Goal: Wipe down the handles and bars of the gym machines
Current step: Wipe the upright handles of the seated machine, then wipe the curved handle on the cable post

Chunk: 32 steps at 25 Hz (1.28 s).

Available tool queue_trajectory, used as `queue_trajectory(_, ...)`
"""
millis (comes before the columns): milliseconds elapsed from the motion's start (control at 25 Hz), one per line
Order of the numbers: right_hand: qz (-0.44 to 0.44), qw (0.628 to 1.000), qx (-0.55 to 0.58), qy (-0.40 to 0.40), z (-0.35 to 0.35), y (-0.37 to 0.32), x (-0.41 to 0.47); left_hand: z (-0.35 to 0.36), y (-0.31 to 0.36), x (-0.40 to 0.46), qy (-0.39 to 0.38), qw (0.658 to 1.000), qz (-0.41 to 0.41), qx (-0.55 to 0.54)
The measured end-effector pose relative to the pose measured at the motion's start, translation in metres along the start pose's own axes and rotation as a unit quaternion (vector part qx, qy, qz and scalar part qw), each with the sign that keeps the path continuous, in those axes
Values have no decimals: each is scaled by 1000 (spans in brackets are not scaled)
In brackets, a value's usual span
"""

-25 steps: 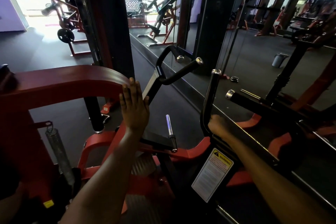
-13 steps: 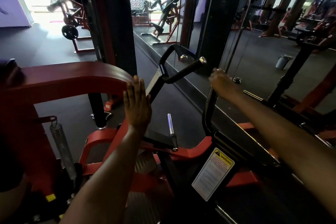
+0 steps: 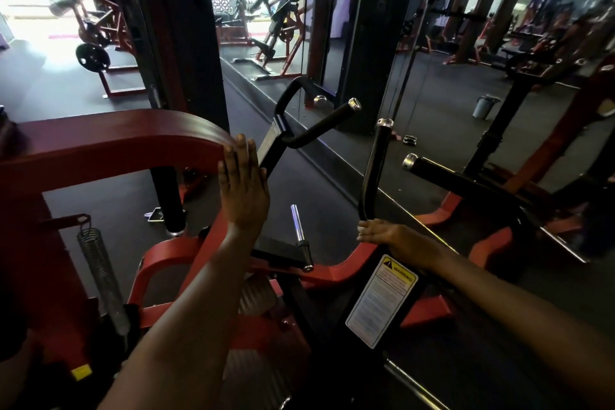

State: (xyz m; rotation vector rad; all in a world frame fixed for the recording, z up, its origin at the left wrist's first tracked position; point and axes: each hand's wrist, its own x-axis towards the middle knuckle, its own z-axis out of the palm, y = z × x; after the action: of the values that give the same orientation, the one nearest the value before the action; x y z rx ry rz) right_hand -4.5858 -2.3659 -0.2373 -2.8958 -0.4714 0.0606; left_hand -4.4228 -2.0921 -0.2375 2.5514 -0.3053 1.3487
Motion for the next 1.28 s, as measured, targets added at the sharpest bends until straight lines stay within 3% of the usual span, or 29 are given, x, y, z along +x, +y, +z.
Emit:
queue_trajectory(200, 129, 970, 86, 188, 15, -44, 21, -22, 2, 2, -100, 995, 2, -16)
queue_trajectory(280, 130, 948, 153, 248, 14, -69, 39, -43, 5, -2, -137, 990, 5, -37)
queue_trajectory(400, 162, 926, 223, 258, 5, -101, 52, -84, -1, -16, -200, 978, 9, -52)
queue_trajectory(520, 189, 936, 164, 246, -2, -136, 47, -129, -15, -37, -265, 963, -23, -32)
queue_trajectory(720, 75, 959, 128, 243, 24, -217, 20, -227, -34, -104, -281, 951, -129, -8)
queue_trajectory(920, -50, 974, 164, 146, 74, -321, -12, -338, -72, -198, -304, 913, -262, 77)
queue_trajectory(1160, -241, 954, 175, 39, 97, -504, -42, -491, -149, -277, -246, 861, -399, 197)
queue_trajectory(1280, -306, 937, 164, 29, 96, -601, -60, -561, -189, -307, -226, 827, -462, 227)
